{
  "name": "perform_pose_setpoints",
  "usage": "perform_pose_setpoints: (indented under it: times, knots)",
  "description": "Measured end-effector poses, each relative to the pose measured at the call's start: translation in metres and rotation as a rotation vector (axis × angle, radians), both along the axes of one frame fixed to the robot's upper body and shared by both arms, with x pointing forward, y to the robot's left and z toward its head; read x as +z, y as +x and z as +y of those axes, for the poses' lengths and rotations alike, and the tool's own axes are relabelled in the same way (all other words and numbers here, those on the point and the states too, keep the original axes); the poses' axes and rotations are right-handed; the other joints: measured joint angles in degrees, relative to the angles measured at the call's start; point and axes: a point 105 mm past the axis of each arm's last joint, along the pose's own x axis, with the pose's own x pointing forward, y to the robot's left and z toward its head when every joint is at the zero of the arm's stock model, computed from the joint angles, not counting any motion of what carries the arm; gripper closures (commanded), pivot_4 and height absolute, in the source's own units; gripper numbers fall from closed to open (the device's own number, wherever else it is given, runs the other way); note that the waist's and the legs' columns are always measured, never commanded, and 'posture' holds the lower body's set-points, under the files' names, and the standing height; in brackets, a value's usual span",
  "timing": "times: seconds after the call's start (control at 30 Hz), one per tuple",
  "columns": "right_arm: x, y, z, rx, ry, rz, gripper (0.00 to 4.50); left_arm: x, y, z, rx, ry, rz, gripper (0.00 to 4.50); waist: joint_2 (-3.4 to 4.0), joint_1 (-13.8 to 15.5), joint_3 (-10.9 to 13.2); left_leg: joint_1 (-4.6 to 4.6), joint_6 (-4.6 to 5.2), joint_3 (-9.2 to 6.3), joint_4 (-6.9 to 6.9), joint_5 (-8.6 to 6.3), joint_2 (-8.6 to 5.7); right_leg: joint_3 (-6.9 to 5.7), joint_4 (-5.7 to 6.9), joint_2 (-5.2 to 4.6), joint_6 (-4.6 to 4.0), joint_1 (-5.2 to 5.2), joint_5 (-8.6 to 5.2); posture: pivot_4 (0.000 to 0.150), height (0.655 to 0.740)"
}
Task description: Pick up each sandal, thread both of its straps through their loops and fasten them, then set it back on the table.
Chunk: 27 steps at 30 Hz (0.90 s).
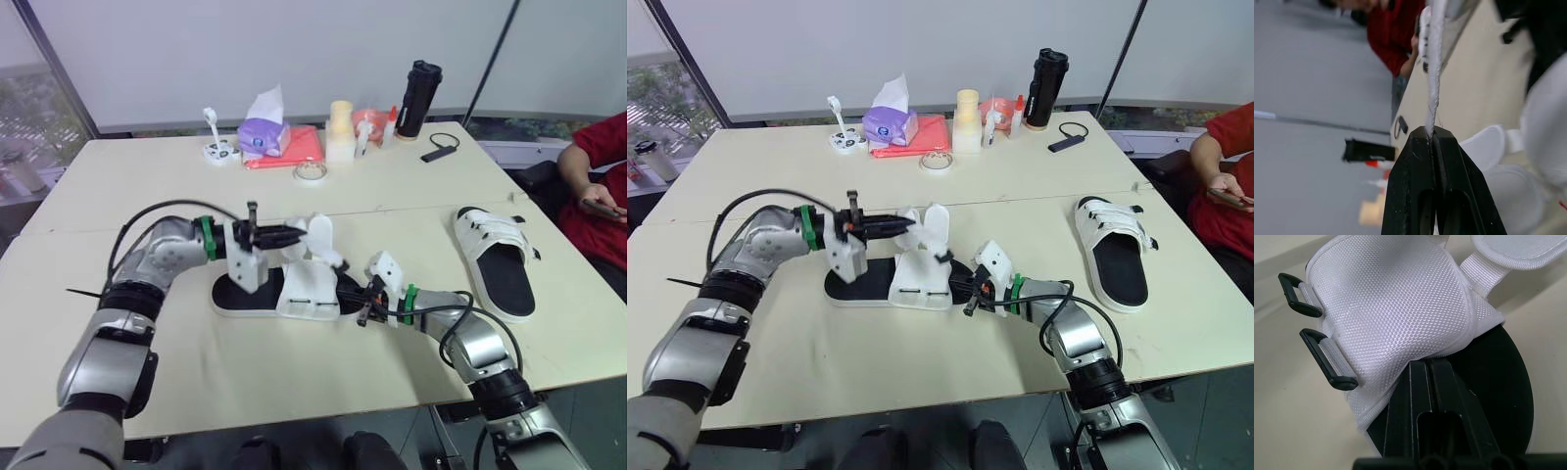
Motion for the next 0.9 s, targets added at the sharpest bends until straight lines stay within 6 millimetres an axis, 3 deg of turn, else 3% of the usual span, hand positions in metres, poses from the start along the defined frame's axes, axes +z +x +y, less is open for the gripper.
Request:
perform_pose_setpoints:
  times: [0.03, 0.13, 0.3, 0.43, 0.67, 0.83, 0.9]
  knots:
    - [0.0, 0.0, 0.0, 0.001, 0.001, 0.0, 4.5, -0.003, -0.004, 0.002, -0.025, 0.031, -0.036, 4.44, -0.01, -0.01, 0.0, 0.0, 0.0, 0.0, 0.0, 0.0, 0.0, 0.0, 0.0, 0.01, 0.0, 0.0, 0.0, 0.15, 0.74]
    - [-0.001, 0.001, 0.0, 0.0, 0.005, 0.0, 4.5, -0.011, -0.004, 0.012, -0.015, 0.114, -0.113, 3.61, 0.0, -0.05, 0.0, 0.01, 0.0, 0.0, 0.0, 0.0, 0.0, -0.01, 0.04, 0.01, 0.01, 0.0, 0.0, 0.15, 0.74]
    - [-0.001, 0.001, 0.0, -0.003, 0.008, 0.002, 4.5, -0.019, 0.014, 0.02, 0.067, 0.114, -0.188, 1.23, -0.01, -0.03, -0.01, 0.02, 0.0, -0.01, 0.01, 0.0, 0.0, -0.03, 0.09, 0.0, 0.03, 0.02, 0.0, 0.15, 0.74]
    - [-0.001, 0.001, 0.001, 0.0, 0.01, 0.003, 4.5, -0.014, 0.025, 0.033, 0.151, 0.025, -0.148, 1.23, -0.01, -0.22, -0.01, 0.01, 0.0, -0.01, 0.01, 0.0, 0.0, -0.05, 0.1, 0.0, 0.03, -0.01, 0.0, 0.15, 0.74]
    - [-0.002, 0.003, 0.001, 0.009, 0.013, 0.008, 4.5, -0.01, 0.025, 0.064, 0.291, -0.112, 0.012, 1.23, 0.0, -0.3, -0.02, 0.06, 0.0, 0.01, 0.01, 0.0, 0.02, -0.05, 0.14, -0.01, 0.02, 0.03, 0.0, 0.15, 0.74]
    - [-0.002, 0.004, 0.002, 0.014, 0.017, 0.008, 4.5, -0.027, 0.035, 0.08, 0.502, -0.251, 0.338, 1.23, -0.01, -0.46, -0.01, 0.05, 0.0, -0.02, 0.02, 0.0, 0.07, -0.04, 0.2, -0.02, 0.0, 0.02, 0.0, 0.15, 0.74]
    - [-0.002, 0.004, 0.004, 0.02, 0.023, 0.01, 4.5, -0.021, 0.031, 0.082, 0.573, -0.417, 0.659, 1.23, -0.02, -0.75, 0.01, 0.02, 0.0, -0.06, 0.02, 0.0, 0.21, -0.02, 0.2, 0.0, 0.0, -0.01, 0.0, 0.15, 0.74]
